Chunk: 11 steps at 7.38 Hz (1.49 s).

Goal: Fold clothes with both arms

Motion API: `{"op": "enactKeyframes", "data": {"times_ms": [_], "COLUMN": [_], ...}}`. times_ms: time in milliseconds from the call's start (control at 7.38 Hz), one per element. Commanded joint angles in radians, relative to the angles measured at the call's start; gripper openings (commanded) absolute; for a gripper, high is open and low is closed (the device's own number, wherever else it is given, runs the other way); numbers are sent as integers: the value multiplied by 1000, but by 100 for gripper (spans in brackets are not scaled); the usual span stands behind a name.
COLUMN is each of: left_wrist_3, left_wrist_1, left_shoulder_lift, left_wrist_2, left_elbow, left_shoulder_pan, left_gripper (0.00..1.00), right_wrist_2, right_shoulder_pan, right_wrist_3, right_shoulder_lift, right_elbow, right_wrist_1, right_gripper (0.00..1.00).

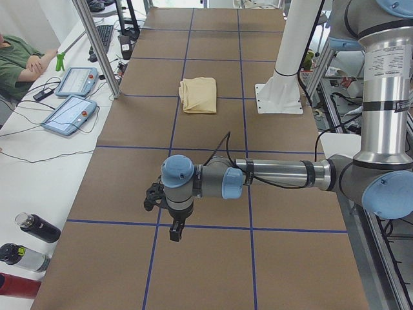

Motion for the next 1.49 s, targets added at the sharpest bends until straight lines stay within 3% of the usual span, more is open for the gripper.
{"op": "enactKeyframes", "data": {"times_ms": [0, 1355], "left_wrist_3": [4, -4], "left_wrist_1": [-2, 1], "left_shoulder_lift": [20, 40], "left_wrist_2": [-3, 11], "left_elbow": [-24, -53], "left_shoulder_pan": [-1, -1], "left_gripper": [100, 100], "right_wrist_2": [0, 6], "right_shoulder_pan": [-2, -2], "right_wrist_3": [2, 25], "right_shoulder_lift": [-1, -1], "right_elbow": [0, 2], "right_wrist_1": [1, 4], "right_gripper": [100, 100]}}
